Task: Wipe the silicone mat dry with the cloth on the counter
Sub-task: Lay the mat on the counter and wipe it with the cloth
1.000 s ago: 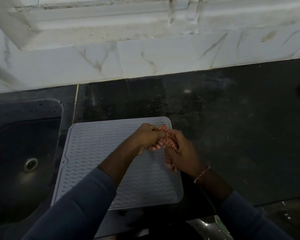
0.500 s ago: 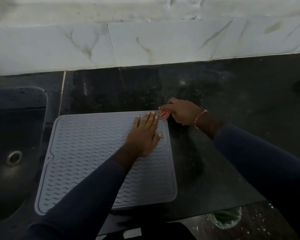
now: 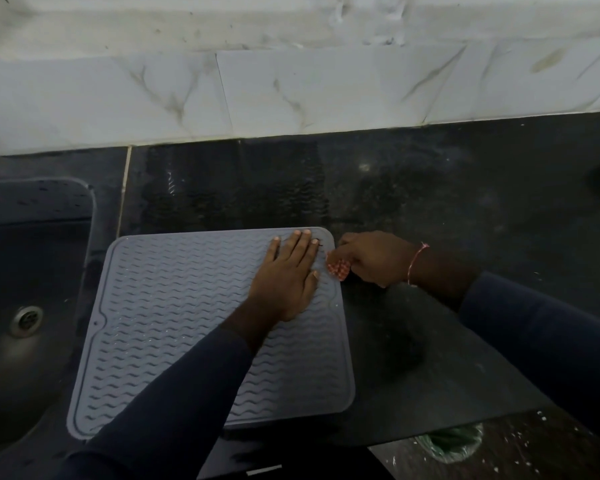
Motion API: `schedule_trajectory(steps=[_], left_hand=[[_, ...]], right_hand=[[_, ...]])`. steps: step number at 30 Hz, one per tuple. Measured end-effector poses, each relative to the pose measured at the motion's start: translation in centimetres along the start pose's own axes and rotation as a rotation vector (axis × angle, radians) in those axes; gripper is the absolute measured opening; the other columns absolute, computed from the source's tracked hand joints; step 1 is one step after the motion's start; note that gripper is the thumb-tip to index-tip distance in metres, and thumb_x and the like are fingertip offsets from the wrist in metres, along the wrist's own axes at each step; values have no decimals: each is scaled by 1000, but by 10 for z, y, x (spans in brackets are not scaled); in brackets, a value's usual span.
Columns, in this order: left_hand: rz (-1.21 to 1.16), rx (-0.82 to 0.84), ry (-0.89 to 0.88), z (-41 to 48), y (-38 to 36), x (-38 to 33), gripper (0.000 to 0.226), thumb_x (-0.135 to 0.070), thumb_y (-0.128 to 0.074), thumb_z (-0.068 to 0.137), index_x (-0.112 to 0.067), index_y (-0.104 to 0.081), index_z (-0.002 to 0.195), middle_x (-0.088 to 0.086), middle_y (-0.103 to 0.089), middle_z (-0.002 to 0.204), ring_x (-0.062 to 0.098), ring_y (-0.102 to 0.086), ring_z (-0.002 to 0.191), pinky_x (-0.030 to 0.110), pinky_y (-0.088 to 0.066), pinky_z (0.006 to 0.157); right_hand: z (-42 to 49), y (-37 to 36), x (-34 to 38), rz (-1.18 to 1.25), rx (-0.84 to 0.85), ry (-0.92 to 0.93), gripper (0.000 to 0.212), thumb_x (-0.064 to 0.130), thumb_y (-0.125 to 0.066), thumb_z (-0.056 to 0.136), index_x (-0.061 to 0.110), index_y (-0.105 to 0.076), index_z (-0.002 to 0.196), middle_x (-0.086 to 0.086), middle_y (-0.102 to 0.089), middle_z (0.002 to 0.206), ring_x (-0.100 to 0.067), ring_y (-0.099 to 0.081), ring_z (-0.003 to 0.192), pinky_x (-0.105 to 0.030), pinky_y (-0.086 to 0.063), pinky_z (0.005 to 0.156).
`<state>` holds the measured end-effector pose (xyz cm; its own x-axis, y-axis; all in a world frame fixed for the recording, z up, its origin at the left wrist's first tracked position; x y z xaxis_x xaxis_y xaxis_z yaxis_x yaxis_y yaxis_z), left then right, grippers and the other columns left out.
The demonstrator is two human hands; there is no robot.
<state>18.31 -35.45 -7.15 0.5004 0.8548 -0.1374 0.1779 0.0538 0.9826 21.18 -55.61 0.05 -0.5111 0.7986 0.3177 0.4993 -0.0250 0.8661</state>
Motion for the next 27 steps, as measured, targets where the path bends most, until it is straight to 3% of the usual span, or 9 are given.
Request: schedule_trajectory(steps=[3, 7, 16, 22, 27], left_hand=[[4, -5, 0, 0, 0, 0, 62, -47, -12, 99, -18, -2, 153, 4, 1, 162, 18, 5, 149, 45, 6, 119], [0, -5, 0, 1, 1, 1, 63, -48, -11, 98, -19, -2, 153, 3, 1, 163, 18, 4, 149, 45, 5, 120], [2, 33, -6, -1, 2, 0, 63, -47, -12, 99, -18, -2, 154, 4, 2, 163, 19, 6, 149, 47, 2, 120], [-22, 25, -18, -4, 5, 0, 63, -46, -15, 100, -17, -3, 154, 3, 2, 163, 20, 5, 149, 47, 4, 120], [-74, 66, -45, -4, 9, 4, 66, -49, -20, 100, -17, -4, 155, 4, -1, 163, 20, 4, 149, 49, 2, 120]], right_hand=[[9, 13, 0, 88, -57, -35, 32, 16, -53, 92, 21, -65, 122, -2, -59, 118, -16, -57, 102, -37, -48, 93], [15, 12, 4, 89, -111, -114, 33, 17, -54, 91, 20, -64, 122, -1, -60, 124, -19, -59, 109, -36, -47, 94], [-14, -4, 44, -6, 84, -155, 24, 28, -55, 89, 20, -70, 106, -2, -69, 103, -19, -65, 91, -39, -54, 84], [-45, -19, 75, 80, 91, -231, 28, 34, -52, 93, 20, -68, 112, -1, -65, 113, -17, -62, 101, -37, -52, 91], [-63, -23, 89, 141, 58, -323, 30, 20, -57, 90, 22, -68, 118, -2, -67, 117, -19, -62, 106, -31, -48, 92]])
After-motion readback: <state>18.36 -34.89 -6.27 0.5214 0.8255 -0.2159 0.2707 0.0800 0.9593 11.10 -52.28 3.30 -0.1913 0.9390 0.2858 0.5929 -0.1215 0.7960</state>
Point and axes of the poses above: each hand's wrist, its own z-axis towards the middle knuckle, its own y-axis out of the back of the hand, x = y × z, the point moved 1 cm from there along z, towards the middle knuckle
